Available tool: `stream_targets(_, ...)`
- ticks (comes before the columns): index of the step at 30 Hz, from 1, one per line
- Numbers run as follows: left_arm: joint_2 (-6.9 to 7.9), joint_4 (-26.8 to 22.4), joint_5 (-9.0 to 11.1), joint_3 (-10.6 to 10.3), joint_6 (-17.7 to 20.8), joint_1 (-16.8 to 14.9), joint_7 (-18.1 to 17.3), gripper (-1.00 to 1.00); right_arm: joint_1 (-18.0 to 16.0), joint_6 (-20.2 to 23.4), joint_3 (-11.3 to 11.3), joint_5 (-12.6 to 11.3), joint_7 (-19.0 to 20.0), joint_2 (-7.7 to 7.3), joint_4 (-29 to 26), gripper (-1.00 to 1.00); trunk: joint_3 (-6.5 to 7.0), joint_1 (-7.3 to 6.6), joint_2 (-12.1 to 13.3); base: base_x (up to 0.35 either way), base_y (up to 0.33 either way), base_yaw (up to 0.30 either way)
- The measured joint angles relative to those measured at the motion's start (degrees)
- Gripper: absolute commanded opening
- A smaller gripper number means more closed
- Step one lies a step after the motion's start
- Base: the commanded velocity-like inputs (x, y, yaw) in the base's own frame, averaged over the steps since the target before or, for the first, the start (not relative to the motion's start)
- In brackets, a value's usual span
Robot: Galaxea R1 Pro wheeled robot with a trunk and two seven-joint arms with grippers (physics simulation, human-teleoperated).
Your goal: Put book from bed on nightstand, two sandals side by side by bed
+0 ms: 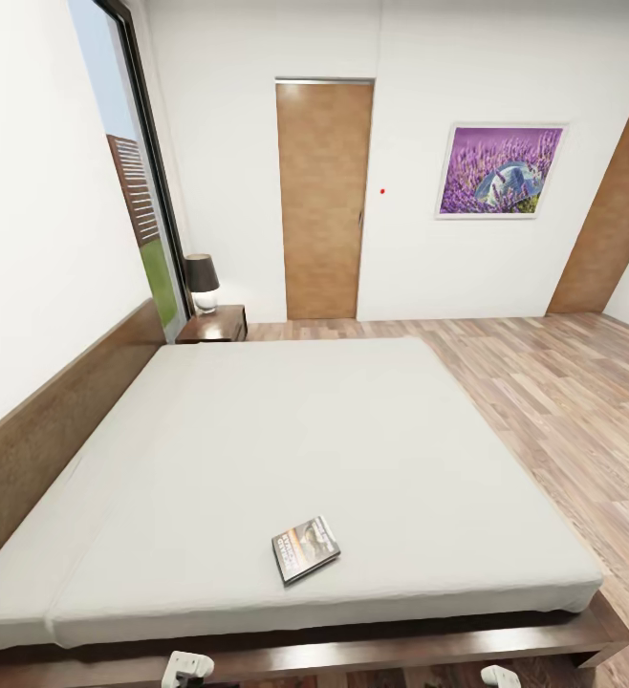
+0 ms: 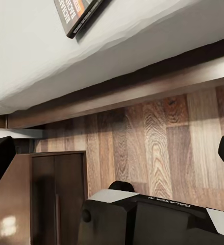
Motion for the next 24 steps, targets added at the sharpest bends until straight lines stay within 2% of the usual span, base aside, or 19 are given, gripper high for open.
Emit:
stream_targets(9,-0.04,-0.27,0.25,0.25,0.46,-0.11,-0.74,1.00,-0.01,0.00,-0.01,0.00,0.00,0.00,0.00,1.00,0.00,0.00,0.00,0.000,0.000,0.000)
stream_targets(11,-0.13,-0.65,0.26,0.23,1.74,-0.44,-0.83,1.00,0.00,-0.03,0.00,0.00,0.00,0.00,0.00,1.00,0.00,0.00,0.00,0.000,0.000,0.000)
stream_targets(12,-0.29,-1.53,0.25,0.30,3.60,-0.70,-0.89,1.00,0.00,-0.03,0.00,0.00,0.00,0.00,0.00,1.00,0.00,0.00,0.00,0.000,0.000,0.000)
stream_targets(14,-0.92,-4.84,0.25,0.37,8.21,-1.25,-0.90,1.00,0.00,-0.02,0.00,0.00,0.00,0.00,0.00,1.00,0.00,0.00,0.00,0.000,0.000,0.000)
stream_targets(15,-1.49,-8.41,0.23,0.47,11.82,-1.63,-0.82,1.00,0.00,-0.03,0.00,0.00,0.00,0.00,0.00,1.00,0.01,0.00,0.00,0.000,0.000,0.000)
stream_targets(16,-2.06,-12.80,0.25,0.30,15.62,-1.99,-0.70,1.00,0.00,-0.02,0.00,0.00,0.00,0.02,0.00,1.00,0.02,0.00,0.00,0.000,0.000,0.000)
stream_targets(17,-2.82,-19.41,0.23,0.13,21.68,-2.34,-0.58,1.00,0.00,-0.04,0.02,0.00,-0.02,0.05,0.00,1.00,0.01,0.00,0.01,0.000,0.000,0.000)
stream_targets(18,-3.41,-25.08,0.30,0.23,25.77,-2.44,-0.55,1.00,0.00,-0.06,0.01,0.00,-0.04,0.08,0.03,1.00,0.02,0.00,-0.01,0.000,0.000,0.000)
stream_targets(19,-3.74,-27.62,0.19,0.20,27.78,-2.44,-0.53,1.00,0.00,-0.06,0.01,0.00,-0.05,0.10,0.04,1.00,0.01,0.00,0.00,0.000,0.000,0.000)
stream_targets(20,-4.45,-32.04,0.26,0.25,31.47,-2.54,-0.50,1.00,0.00,-0.07,0.00,0.00,-0.07,0.13,0.04,1.00,0.02,0.00,0.00,0.000,0.000,0.000)
stream_targets(21,-5.93,-40.13,-0.05,0.23,40.92,-3.61,-0.42,1.00,0.00,-0.07,0.03,0.00,-0.08,0.16,0.07,1.00,-0.01,0.00,0.01,0.000,0.000,0.000)
stream_targets(22,-6.13,-44.28,0.32,0.32,42.60,-5.28,-0.42,1.00,0.00,-0.07,0.00,-0.01,-0.08,0.17,0.08,1.00,0.02,-0.01,-0.02,0.000,0.000,0.000)
stream_targets(23,-6.33,-46.16,0.23,0.31,44.80,-5.94,-0.41,1.00,0.00,-0.07,0.00,0.00,-0.09,0.17,0.08,1.00,0.01,0.00,0.00,0.000,0.000,0.000)
stream_targets(24,-6.57,-47.94,0.23,0.33,47.85,-8.77,-0.42,1.00,0.00,-0.07,0.03,0.01,-0.09,0.17,0.08,1.00,0.02,0.00,0.01,0.000,0.000,0.000)
